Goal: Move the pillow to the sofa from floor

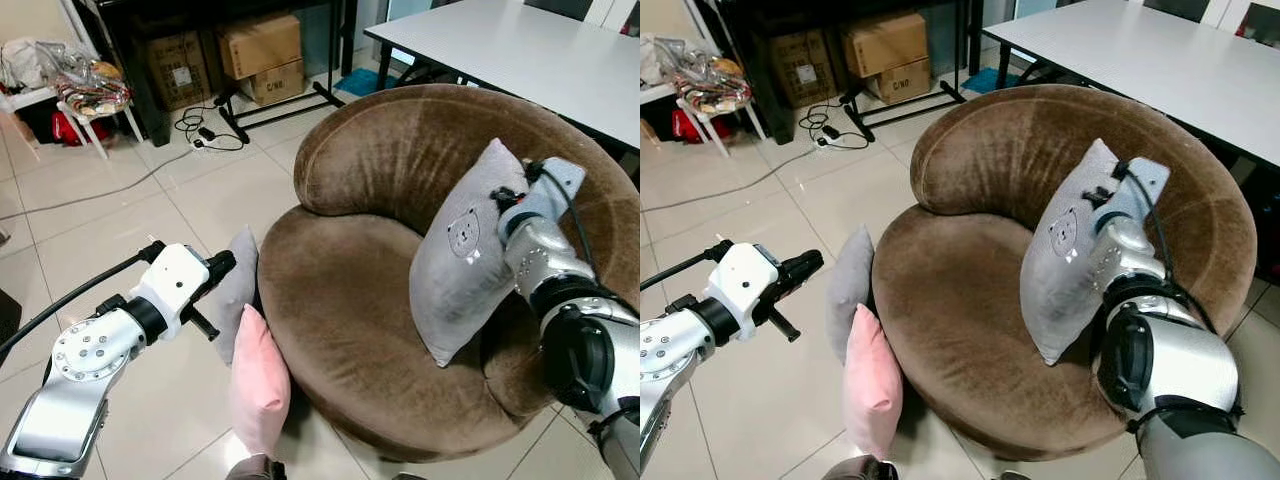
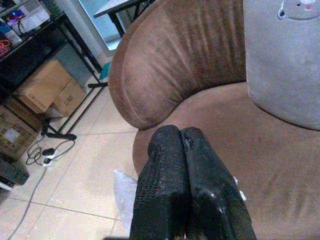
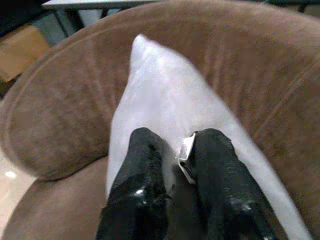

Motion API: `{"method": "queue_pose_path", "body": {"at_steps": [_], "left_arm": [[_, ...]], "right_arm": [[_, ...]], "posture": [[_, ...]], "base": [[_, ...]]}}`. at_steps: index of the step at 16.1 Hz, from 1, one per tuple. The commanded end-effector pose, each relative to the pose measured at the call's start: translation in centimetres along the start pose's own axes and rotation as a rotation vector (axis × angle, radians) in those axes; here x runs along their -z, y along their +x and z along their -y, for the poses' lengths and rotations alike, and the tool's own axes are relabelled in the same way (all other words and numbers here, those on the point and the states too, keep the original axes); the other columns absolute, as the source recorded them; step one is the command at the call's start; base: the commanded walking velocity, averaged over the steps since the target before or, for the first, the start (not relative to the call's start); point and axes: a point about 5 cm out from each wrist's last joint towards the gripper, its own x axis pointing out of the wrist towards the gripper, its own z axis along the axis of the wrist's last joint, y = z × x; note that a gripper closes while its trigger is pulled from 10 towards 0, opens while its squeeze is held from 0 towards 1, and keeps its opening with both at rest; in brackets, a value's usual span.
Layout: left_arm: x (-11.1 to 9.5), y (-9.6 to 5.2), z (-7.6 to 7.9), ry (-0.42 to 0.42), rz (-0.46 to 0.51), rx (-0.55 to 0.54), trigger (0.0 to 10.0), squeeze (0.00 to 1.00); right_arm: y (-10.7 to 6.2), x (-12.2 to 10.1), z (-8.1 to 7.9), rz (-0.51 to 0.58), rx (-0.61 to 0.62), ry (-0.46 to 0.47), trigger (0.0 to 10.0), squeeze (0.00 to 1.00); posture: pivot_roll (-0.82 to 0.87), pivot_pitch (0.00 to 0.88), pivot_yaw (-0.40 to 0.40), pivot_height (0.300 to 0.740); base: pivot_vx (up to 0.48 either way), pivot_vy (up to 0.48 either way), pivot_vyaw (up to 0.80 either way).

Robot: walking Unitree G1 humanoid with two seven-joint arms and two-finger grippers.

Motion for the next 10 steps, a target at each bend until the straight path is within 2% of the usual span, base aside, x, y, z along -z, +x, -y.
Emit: {"method": "queue_pose_path", "body": {"at_steps": [1, 2, 3, 5, 7, 8, 9, 10], "left_arm": [[-0.1, -0.2, -0.1, 0.015, -0.005, -0.006, 10.0, 0.00], [-0.1, -0.2, -0.1, 0.021, -0.008, -0.009, 10.0, 0.00], [0.0, -0.1, -0.3, 0.034, -0.012, -0.012, 10.0, 0.00], [0.0, 0.1, -0.4, 0.049, -0.012, -0.015, 10.0, 0.00], [0.0, 0.3, -0.5, 0.063, -0.013, -0.026, 10.0, 0.00], [0.1, 0.4, -0.7, 0.071, -0.009, -0.049, 10.0, 0.00], [0.1, 0.5, -1.0, 0.061, 0.002, -0.097, 10.0, 0.00], [0.1, 0.5, -1.0, 0.053, 0.006, -0.113, 10.0, 0.00]], "right_arm": [[0.1, -1.3, 0.0, 0.043, 0.014, -0.016, 10.0, 1.00], [0.2, -1.8, 0.3, 0.059, 0.056, -0.085, 10.0, 1.00], [0.2, -3.0, 0.7, 0.106, 0.139, -0.254, 10.0, 0.00], [0.2, -4.2, 1.1, 0.161, 0.202, -0.337, 10.0, 0.00], [0.1, -5.1, 1.2, 0.201, 0.204, -0.355, 10.0, 0.00], [0.1, -5.7, 1.2, 0.223, 0.177, -0.303, 10.0, 0.00], [0.2, -5.9, 0.8, 0.229, 0.083, -0.199, 10.0, 0.00], [0.2, -5.9, 0.6, 0.230, 0.050, -0.182, 10.0, 0.00]], "posture": [[0.02, 0.066, 0.008, 0.740], [0.02, 0.067, 0.012, 0.740], [0.01, 0.064, 0.016, 0.740], [0.01, 0.060, 0.018, 0.740], [0.01, 0.052, 0.019, 0.740], [0.01, 0.050, 0.016, 0.740], [0.00, 0.036, 0.011, 0.740], [0.00, 0.036, 0.011, 0.740]], "base": [[0.000, 0.000, 0.00], [0.000, 0.000, 0.00], [0.000, 0.000, 0.00], [0.000, 0.000, 0.00], [0.000, 0.000, 0.00], [0.000, 0.000, 0.00], [0.000, 0.000, 0.00], [0.000, 0.000, 0.00]]}}
